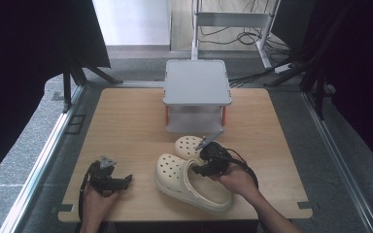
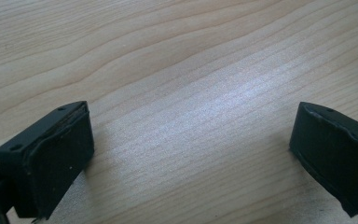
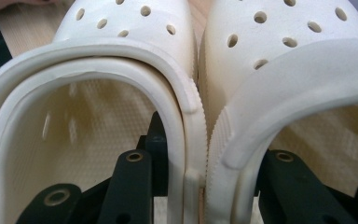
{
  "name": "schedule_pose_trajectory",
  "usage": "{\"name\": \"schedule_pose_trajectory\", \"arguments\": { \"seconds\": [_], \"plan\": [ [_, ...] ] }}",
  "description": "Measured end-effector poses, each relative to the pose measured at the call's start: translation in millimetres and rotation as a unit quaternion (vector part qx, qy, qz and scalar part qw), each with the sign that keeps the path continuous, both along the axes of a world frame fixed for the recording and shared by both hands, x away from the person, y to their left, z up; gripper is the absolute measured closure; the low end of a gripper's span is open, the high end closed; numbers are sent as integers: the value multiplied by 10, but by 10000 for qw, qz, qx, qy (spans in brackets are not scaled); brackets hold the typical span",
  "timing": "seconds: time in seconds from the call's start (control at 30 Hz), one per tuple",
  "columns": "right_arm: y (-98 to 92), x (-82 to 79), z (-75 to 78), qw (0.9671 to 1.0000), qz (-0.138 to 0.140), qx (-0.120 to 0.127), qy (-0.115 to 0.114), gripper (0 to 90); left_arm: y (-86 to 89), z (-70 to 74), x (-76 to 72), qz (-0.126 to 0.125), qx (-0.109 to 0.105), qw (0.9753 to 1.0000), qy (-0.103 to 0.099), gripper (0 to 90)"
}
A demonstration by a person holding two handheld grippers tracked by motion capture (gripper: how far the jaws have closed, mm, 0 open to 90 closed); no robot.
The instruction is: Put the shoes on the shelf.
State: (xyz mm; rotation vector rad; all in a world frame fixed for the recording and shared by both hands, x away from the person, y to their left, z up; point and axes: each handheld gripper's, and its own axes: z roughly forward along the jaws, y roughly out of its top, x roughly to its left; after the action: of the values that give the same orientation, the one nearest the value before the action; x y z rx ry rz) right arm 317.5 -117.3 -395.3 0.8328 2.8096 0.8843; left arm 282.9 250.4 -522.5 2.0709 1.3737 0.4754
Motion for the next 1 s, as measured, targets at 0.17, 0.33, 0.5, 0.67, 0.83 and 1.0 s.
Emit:
{"name": "schedule_pose_trajectory", "arguments": {
  "seconds": [0.17, 0.33, 0.5, 0.67, 0.83, 1.0],
  "plan": [
    [-49, 24, 144, 10000, -72, 8, -53, 656, 0, 0, 0, 0, -1, 10000, 0, 0],
    [-95, 58, 290, 9999, -123, 50, -84, 656, 0, 0, 0, 2, -3, 10000, 0, 0],
    [-108, 84, 432, 9998, -146, 33, -90, 656, 0, 0, 1, -1, 0, 10000, -8, 0],
    [-126, 120, 572, 9997, -216, 96, -66, 656, 1, 0, 2, -3, 1, 10000, -9, 0],
    [-144, 152, 714, 9995, -267, 87, -114, 656, 0, -1, 2, -2, 1, 10000, -9, 0],
    [-165, 189, 871, 9993, -322, 112, -158, 656, -2, -2, 2, 8, -12, 10000, -16, 0]
  ]
}}
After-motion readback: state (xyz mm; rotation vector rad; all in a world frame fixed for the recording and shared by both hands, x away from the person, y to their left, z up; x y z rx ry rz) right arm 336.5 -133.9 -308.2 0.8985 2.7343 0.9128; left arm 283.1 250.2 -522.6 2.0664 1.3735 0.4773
